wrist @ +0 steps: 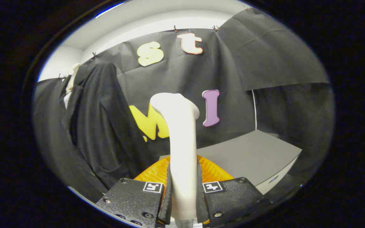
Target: Iron the clothes twice with a garment steamer, once on the left side and once on the right side.
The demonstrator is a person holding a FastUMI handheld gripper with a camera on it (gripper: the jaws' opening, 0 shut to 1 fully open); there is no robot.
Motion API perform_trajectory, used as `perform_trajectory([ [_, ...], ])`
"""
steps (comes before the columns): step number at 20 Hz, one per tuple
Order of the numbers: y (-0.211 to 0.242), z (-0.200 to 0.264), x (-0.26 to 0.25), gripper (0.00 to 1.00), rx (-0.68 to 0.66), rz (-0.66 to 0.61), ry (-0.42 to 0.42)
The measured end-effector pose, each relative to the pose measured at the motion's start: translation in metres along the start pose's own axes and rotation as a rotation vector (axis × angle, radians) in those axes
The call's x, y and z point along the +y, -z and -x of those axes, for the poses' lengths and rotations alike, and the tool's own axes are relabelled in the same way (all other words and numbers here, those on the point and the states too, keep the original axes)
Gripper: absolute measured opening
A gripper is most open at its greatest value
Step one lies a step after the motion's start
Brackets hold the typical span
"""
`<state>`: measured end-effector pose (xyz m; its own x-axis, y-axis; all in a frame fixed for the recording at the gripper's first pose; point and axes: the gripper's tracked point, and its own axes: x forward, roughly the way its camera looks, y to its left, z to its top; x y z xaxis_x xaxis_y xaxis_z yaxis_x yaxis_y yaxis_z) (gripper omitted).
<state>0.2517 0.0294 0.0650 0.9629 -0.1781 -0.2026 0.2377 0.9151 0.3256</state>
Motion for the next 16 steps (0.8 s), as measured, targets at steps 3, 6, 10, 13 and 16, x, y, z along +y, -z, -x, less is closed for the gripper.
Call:
perform_trajectory([
  [3,-0.006,0.011,0.029,0.33,-0.027,0.038,-0.017],
  [6,-0.016,0.021,0.058,0.33,-0.077,0.061,-0.034],
  [10,-0.045,0.04,0.094,0.33,-0.204,0.069,-0.038],
  [13,-0.07,0.053,0.122,0.33,-0.322,0.113,-0.024],
  [16,-0.085,0.057,0.152,0.33,-0.395,0.137,-0.026],
])
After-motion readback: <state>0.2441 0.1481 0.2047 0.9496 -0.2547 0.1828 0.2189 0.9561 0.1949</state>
